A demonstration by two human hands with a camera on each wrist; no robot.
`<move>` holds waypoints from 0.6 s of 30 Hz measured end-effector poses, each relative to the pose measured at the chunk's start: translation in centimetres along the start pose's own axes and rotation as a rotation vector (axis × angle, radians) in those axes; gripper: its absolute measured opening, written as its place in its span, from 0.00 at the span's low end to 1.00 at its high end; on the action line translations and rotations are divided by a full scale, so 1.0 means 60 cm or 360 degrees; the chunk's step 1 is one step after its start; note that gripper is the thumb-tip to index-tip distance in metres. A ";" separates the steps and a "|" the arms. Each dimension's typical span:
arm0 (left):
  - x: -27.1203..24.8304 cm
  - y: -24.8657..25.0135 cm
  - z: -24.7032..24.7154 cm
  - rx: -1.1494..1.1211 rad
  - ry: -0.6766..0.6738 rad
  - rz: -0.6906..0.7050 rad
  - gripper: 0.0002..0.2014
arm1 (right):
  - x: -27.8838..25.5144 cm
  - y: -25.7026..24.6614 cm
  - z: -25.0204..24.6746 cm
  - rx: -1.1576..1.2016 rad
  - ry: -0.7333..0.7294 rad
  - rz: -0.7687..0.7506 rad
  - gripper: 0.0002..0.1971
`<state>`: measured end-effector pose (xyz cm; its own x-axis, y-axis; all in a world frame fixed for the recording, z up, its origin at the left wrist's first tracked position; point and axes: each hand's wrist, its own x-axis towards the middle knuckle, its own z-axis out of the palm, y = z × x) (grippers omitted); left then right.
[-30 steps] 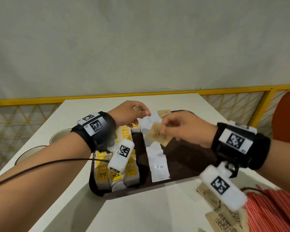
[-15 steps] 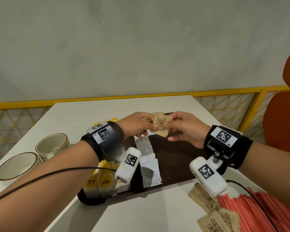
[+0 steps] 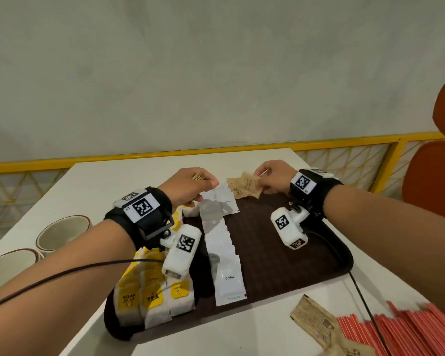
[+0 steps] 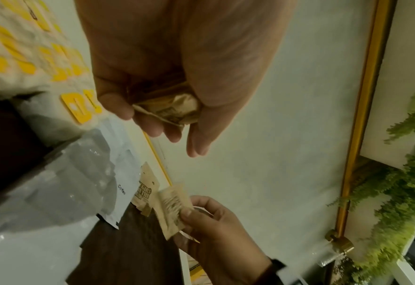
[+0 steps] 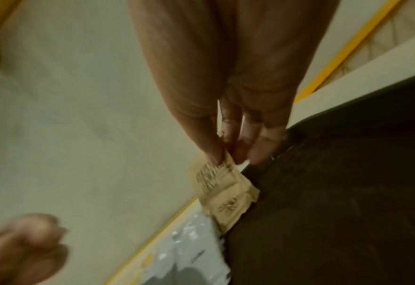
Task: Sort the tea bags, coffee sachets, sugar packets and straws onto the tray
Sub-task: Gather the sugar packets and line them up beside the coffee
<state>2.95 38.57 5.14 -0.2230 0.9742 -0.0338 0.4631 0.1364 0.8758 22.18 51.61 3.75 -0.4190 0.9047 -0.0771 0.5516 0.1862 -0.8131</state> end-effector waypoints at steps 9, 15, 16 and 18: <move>0.008 -0.012 -0.006 0.0073 -0.0068 0.0021 0.05 | 0.065 0.021 0.027 -0.0149 0.0021 0.0112 0.09; 0.013 -0.016 -0.003 0.0059 -0.0089 0.0014 0.05 | 0.079 0.036 0.041 -0.0153 0.0044 0.0136 0.11; 0.012 -0.017 -0.001 0.0054 -0.0096 0.0009 0.05 | 0.080 0.037 0.043 -0.0165 0.0060 0.0133 0.11; 0.011 -0.019 0.002 0.0039 -0.0106 -0.0007 0.05 | 0.083 0.037 0.043 -0.0171 0.0083 0.0131 0.12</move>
<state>2.40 39.09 4.05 -0.1680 0.9833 -0.0706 0.4832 0.1446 0.8635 19.44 55.54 0.06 -0.3328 0.9368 -0.1083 0.6576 0.1482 -0.7387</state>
